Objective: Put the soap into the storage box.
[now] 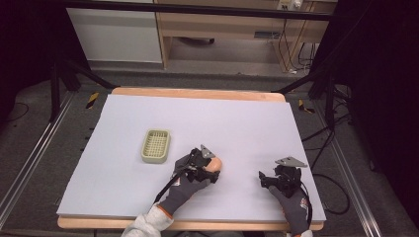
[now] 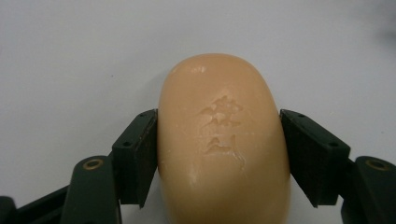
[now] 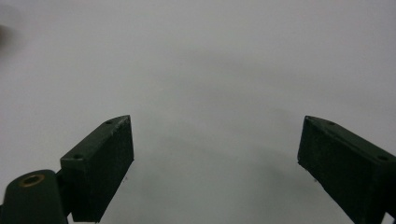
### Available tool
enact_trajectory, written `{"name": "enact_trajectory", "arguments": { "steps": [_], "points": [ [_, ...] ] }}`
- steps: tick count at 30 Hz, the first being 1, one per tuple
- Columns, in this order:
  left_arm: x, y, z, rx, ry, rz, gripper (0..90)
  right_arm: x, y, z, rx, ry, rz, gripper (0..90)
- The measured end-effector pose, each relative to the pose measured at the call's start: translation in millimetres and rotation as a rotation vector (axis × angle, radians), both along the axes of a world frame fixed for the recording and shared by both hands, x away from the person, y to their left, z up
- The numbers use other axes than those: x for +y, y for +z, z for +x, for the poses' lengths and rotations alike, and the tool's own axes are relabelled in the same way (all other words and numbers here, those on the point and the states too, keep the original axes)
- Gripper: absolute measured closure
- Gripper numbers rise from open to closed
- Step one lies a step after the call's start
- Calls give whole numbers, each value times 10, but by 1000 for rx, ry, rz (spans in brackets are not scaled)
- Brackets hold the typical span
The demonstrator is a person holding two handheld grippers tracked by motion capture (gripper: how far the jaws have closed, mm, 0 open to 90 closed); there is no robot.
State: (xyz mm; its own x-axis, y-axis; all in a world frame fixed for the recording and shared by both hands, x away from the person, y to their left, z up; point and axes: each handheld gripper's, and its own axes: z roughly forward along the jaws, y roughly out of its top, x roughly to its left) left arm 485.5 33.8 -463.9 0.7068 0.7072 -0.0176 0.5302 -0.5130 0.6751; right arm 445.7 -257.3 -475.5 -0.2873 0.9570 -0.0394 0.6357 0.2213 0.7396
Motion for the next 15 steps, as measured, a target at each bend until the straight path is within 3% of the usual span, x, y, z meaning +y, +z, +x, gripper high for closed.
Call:
{"name": "enact_trajectory", "arguments": {
  "steps": [7, 15],
  "points": [
    [122, 178, -68, -26, -8, -18, 311, 3, 0, 1, -1, -3, -2, 109],
    [326, 279, -100, -40, 12, -35, 313, -2, 1, -1, -1, -7, -3, 109]
  ]
}}
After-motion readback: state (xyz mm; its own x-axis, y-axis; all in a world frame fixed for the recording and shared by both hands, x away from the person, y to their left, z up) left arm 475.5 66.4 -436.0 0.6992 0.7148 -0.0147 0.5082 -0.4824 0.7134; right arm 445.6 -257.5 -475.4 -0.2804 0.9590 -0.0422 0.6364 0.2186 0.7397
